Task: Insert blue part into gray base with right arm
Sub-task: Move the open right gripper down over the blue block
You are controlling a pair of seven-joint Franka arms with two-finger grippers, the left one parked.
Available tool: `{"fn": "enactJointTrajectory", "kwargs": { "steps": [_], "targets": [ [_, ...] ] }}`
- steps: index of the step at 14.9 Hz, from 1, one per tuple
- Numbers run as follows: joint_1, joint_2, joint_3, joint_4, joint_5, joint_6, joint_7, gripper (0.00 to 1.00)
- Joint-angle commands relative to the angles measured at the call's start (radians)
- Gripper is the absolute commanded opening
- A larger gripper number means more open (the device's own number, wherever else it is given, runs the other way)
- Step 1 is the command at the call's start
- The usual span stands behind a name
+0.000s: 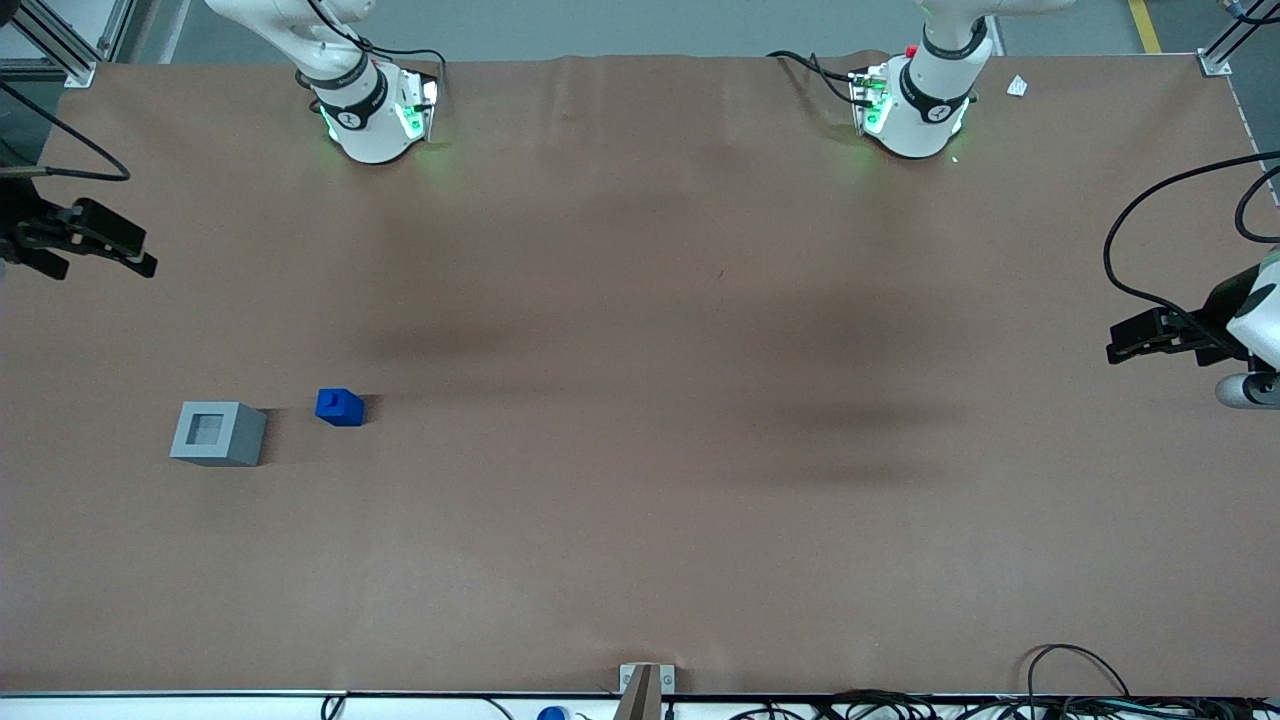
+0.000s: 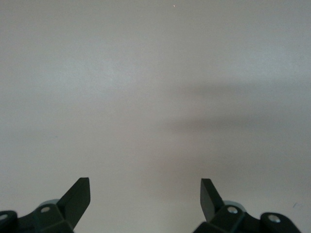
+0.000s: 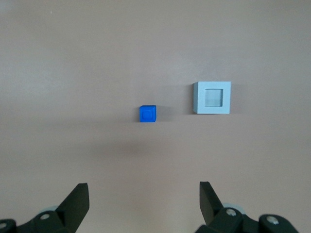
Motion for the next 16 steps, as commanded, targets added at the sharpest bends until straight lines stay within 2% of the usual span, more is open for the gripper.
{"fn": "enactJointTrajectory", "kwargs": {
  "steps": [1, 5, 16],
  "targets": [
    [0.02, -0.006, 0.0, -0.103, 0.012, 0.057, -0.01, 1.0],
    [0.02, 0.004, 0.0, -0.223, 0.012, 0.181, -0.003, 1.0],
    [0.042, 0.046, 0.002, -0.427, 0.012, 0.402, 0.005, 1.0]
  ]
}}
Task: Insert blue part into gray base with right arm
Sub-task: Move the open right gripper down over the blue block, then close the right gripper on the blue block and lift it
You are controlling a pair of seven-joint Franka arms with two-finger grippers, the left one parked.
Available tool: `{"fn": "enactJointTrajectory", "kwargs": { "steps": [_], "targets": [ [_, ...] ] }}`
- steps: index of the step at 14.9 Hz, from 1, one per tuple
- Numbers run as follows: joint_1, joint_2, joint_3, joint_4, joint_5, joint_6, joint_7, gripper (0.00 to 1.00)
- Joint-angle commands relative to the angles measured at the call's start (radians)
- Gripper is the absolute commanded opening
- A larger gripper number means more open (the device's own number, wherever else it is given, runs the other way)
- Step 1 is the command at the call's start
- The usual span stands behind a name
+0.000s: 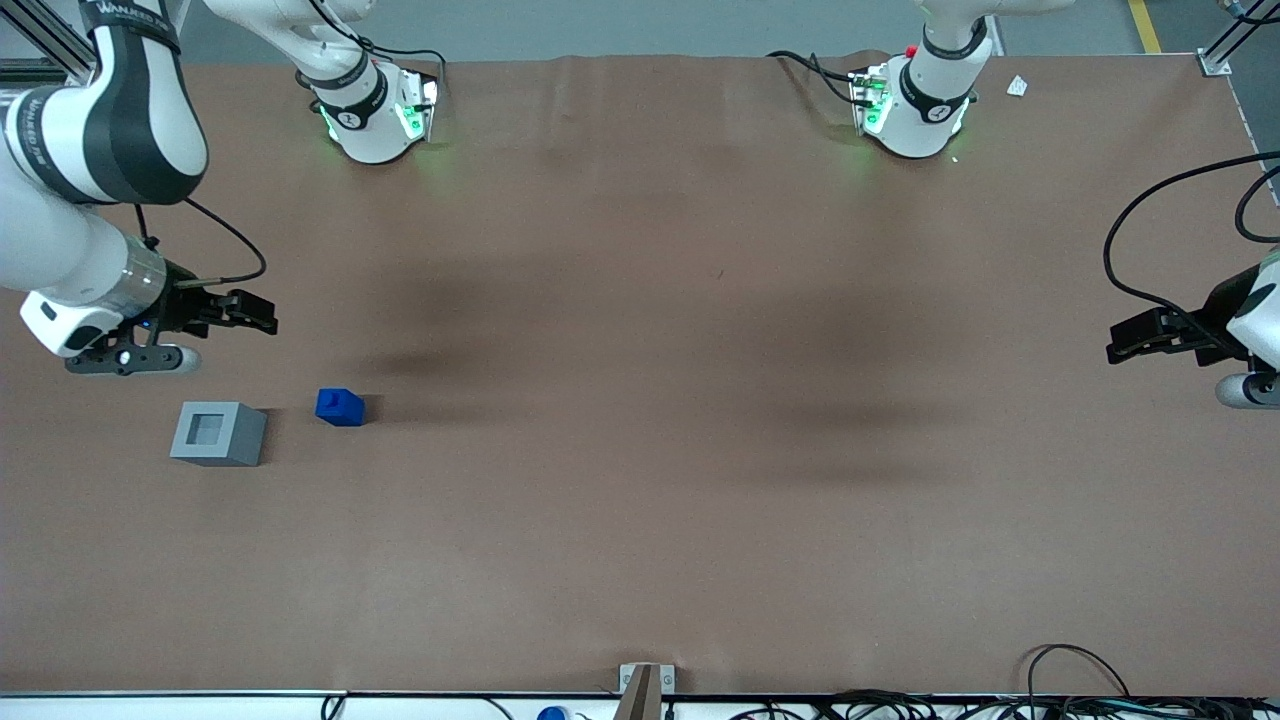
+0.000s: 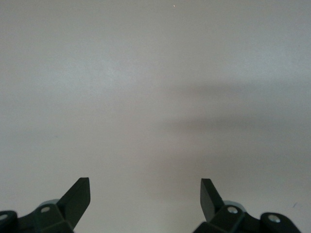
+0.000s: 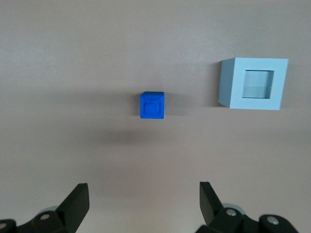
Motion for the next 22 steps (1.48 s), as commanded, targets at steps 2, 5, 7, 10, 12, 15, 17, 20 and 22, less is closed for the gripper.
{"fn": "enactJointTrajectory", "kwargs": {
  "steps": [2, 5, 7, 10, 12, 15, 17, 20, 22],
  "targets": [
    [0.032, 0.027, -0.001, -0.082, 0.011, 0.127, 0.003, 1.0],
    [0.033, 0.098, -0.001, -0.099, 0.011, 0.204, 0.004, 1.0],
    [0.032, 0.177, -0.001, -0.101, 0.011, 0.282, 0.004, 1.0],
    [0.041, 0.257, -0.001, -0.101, 0.011, 0.353, 0.003, 1.0],
    [0.044, 0.277, -0.001, -0.098, 0.011, 0.362, 0.003, 1.0],
    [0.044, 0.326, -0.001, -0.096, 0.008, 0.442, -0.003, 1.0],
    [0.044, 0.33, -0.003, -0.096, 0.004, 0.443, -0.006, 1.0],
    [0.038, 0.333, -0.003, -0.095, -0.002, 0.443, -0.008, 1.0],
    [0.04, 0.334, -0.003, -0.093, -0.002, 0.442, 0.001, 0.96]
  ]
}}
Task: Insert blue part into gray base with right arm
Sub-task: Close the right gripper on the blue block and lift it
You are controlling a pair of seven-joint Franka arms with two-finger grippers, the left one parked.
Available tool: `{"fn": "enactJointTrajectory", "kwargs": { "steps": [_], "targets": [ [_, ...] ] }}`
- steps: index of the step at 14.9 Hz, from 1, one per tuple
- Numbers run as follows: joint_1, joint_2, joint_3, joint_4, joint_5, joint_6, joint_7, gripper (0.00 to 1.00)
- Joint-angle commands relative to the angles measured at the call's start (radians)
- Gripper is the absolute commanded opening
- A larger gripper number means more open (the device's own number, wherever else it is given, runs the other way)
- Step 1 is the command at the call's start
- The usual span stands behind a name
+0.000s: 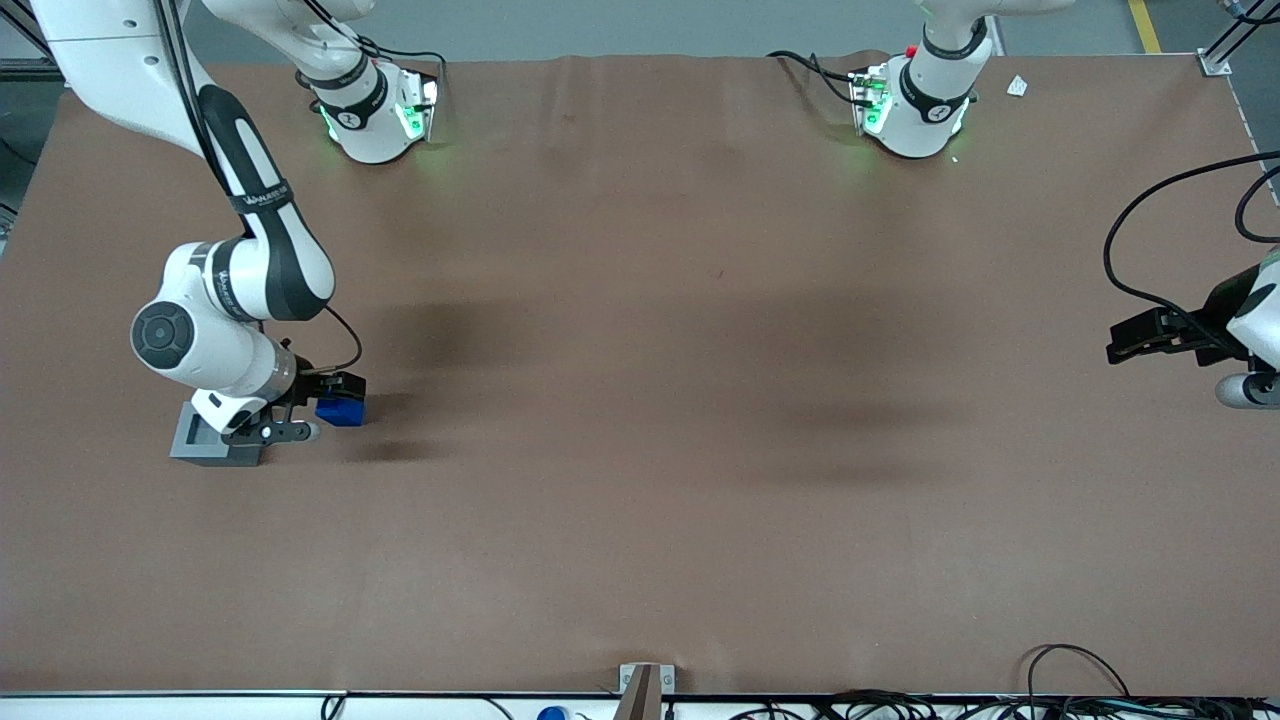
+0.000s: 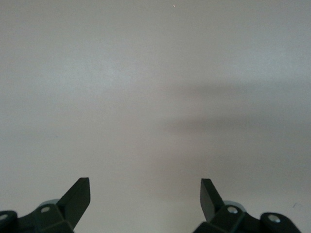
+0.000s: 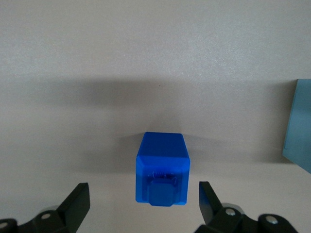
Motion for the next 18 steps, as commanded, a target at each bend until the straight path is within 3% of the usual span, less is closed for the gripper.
{"fn": "enactJointTrajectory", "kwargs": {
  "steps": [1, 11, 15, 18],
  "targets": [
    [0.005, 0.007, -0.002, 0.005, -0.002, 0.001, 0.001, 0.94],
    [-0.006, 0.036, -0.004, 0.012, -0.007, 0.004, -0.005, 0.84],
    [-0.008, 0.036, -0.004, 0.012, -0.007, 0.004, -0.011, 0.7],
    [-0.008, 0.044, -0.004, 0.014, -0.007, 0.006, -0.011, 0.69]
  ]
}}
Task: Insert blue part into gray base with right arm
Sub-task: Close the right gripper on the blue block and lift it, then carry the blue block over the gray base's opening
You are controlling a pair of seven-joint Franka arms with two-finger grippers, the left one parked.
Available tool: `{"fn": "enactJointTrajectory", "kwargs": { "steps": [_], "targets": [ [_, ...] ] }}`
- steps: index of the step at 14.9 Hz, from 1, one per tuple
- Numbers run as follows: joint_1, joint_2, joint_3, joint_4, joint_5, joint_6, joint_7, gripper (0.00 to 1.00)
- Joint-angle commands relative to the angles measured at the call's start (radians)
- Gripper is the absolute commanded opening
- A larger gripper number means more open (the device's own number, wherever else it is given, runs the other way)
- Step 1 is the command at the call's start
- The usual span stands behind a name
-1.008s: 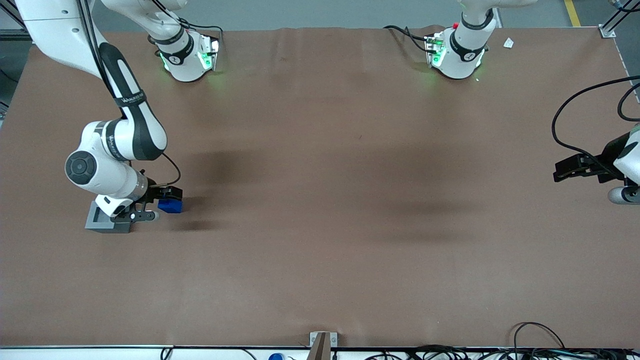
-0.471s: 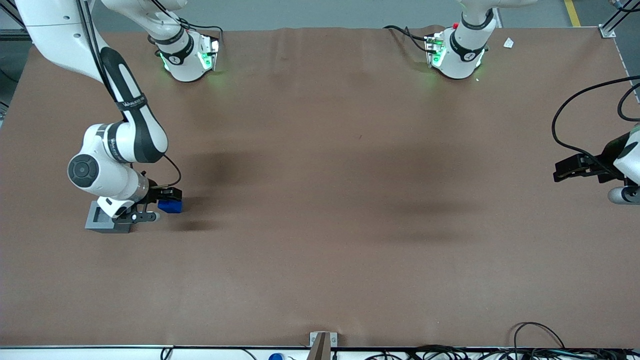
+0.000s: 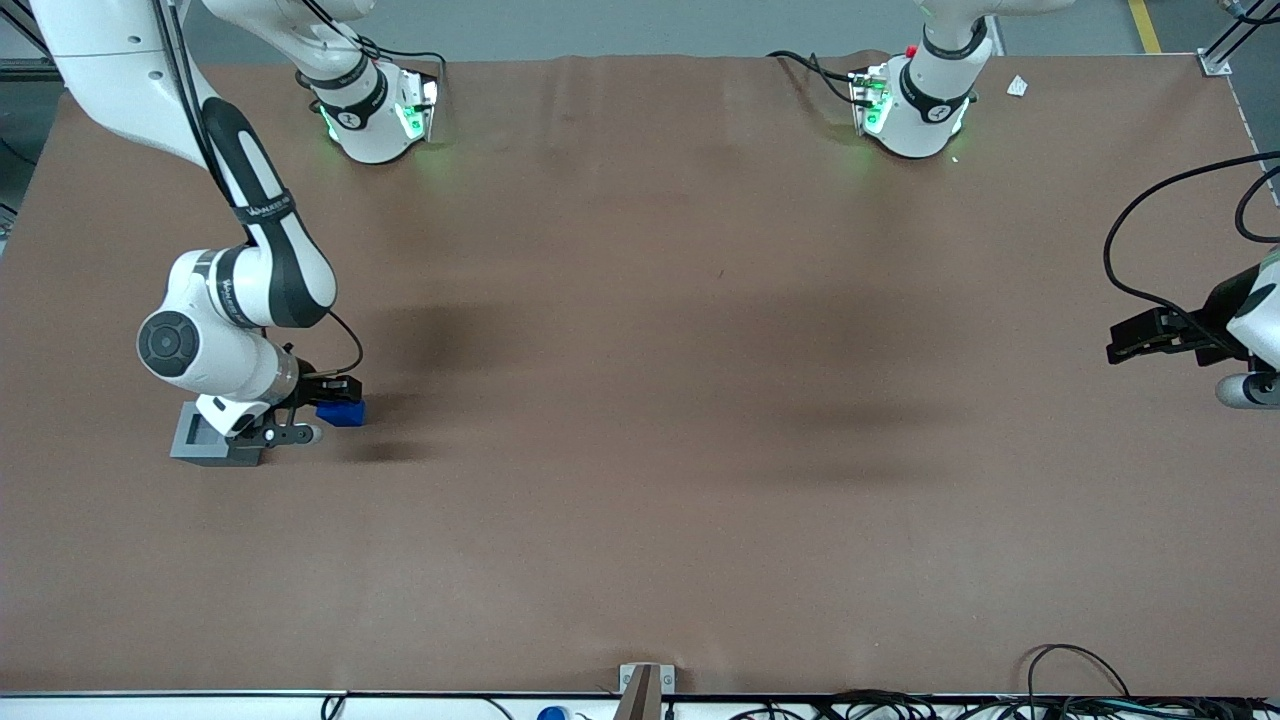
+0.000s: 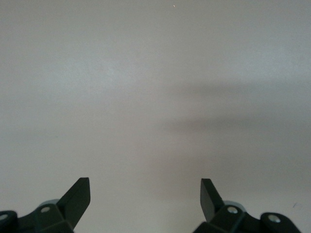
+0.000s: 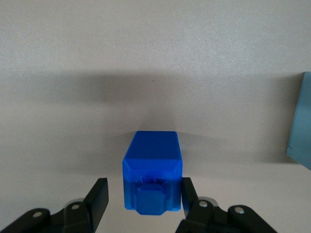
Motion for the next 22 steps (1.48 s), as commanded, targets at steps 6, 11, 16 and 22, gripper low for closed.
{"fn": "enactJointTrajectory", "kwargs": {
  "steps": [6, 11, 16, 22],
  "targets": [
    [-0.013, 0.025, 0.0, 0.014, -0.006, 0.006, -0.01, 0.56],
    [-0.017, 0.025, 0.0, 0.014, -0.006, 0.006, -0.01, 0.17],
    [-0.02, 0.023, 0.0, 0.052, -0.004, -0.031, 0.002, 0.09],
    [-0.063, 0.016, 0.0, 0.156, -0.003, -0.172, 0.001, 0.09]
  ]
}}
